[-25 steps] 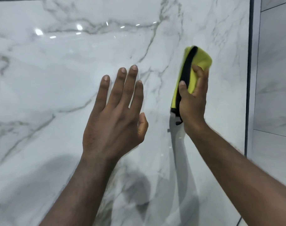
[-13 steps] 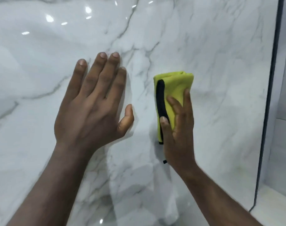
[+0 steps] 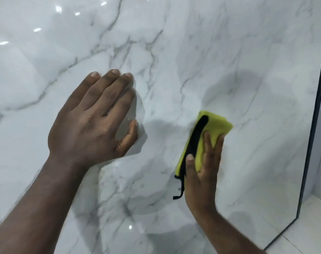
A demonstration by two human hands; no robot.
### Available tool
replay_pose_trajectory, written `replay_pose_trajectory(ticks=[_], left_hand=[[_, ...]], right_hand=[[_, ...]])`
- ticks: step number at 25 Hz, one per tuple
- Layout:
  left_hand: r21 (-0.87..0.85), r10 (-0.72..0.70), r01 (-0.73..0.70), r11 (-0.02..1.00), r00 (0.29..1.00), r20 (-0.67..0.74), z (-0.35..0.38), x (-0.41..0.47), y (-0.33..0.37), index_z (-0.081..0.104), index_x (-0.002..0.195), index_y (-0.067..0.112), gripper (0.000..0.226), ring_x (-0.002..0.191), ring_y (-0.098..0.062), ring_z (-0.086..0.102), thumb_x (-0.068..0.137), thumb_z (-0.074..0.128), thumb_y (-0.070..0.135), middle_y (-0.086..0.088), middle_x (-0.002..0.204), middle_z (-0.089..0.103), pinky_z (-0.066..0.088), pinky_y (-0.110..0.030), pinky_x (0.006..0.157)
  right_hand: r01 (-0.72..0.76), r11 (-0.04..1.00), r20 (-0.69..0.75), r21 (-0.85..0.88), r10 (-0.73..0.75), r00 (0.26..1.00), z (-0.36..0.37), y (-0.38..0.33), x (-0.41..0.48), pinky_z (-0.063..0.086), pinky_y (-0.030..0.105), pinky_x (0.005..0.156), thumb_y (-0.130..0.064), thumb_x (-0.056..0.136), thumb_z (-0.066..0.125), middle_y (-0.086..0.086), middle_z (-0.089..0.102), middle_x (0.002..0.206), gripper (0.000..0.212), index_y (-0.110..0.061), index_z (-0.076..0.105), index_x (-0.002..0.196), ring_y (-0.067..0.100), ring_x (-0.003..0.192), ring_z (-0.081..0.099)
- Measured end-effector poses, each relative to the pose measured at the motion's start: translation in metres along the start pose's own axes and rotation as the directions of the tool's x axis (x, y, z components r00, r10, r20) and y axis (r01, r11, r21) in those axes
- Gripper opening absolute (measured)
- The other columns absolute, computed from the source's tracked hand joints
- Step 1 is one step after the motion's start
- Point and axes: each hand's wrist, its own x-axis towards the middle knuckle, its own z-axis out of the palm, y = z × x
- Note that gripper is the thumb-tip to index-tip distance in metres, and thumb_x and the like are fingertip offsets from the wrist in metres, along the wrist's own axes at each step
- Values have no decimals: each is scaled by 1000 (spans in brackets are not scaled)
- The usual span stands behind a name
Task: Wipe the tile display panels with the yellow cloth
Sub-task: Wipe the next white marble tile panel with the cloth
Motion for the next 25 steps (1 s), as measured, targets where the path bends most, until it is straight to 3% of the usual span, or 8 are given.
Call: replay_pose_trajectory(ticks=[4,8,12,16,20,23,24,25], left_hand=[[-4,8,-8,1000,1000,26,-1,0,-1,71,131,-4,46,144,-42,57,98,66,29,-23,154,59,44,-58,120],[-46,-30,34,998,996,83,-12,-7,-10,70,133,-1,43,148,-45,50,99,61,24,-26,159,52,38,-57,125],[-30,-97,99,995,992,80,-35,-44,-27,68,142,5,50,152,-42,47,97,62,25,-22,165,47,35,-60,126],[-3,-147,147,989,988,41,-59,-89,-56,69,143,6,50,153,-41,47,99,62,28,-22,166,45,36,-61,125],[17,-187,187,982,982,-10,-80,-124,-89,69,142,4,49,151,-42,48,99,62,27,-23,165,47,36,-62,125],[35,-232,233,972,972,-37,-82,-138,-94,66,144,1,51,152,-43,46,101,58,27,-24,164,48,34,-64,125],[45,-243,245,969,969,-31,-80,-141,-93,64,145,0,52,154,-43,44,101,56,27,-25,164,47,32,-64,126],[56,-250,250,966,968,-22,-78,-143,-91,61,147,0,54,156,-44,41,101,54,27,-25,166,45,30,-64,127]], right_hand=[[-135,985,-123,103,147,981,11,-22,33,18,47,131,-37,106,52,-7,7,178,53,-42,37,157,1,161,5],[459,879,77,-129,-453,888,29,-63,57,23,50,129,-28,108,57,9,19,175,48,-18,51,155,23,162,20],[120,992,-146,-44,-126,981,44,-109,93,25,51,127,-46,109,46,12,20,175,53,-22,48,156,24,162,20],[671,693,192,-265,-644,741,68,-133,63,24,43,129,-36,110,53,8,19,175,47,-23,49,155,29,161,24],[238,964,-116,-120,-252,961,98,-189,60,26,45,128,-45,107,46,11,23,175,55,-23,47,157,25,160,25],[747,596,265,-293,-700,663,108,-174,11,25,44,128,-30,110,57,7,19,175,48,-22,49,156,28,161,26],[779,560,285,-282,-726,625,106,-172,8,25,41,128,-29,110,58,4,18,175,48,-23,49,156,24,161,24],[690,661,196,-295,-665,721,106,-171,12,25,40,129,-32,110,56,1,17,175,48,-24,48,158,18,161,22]])
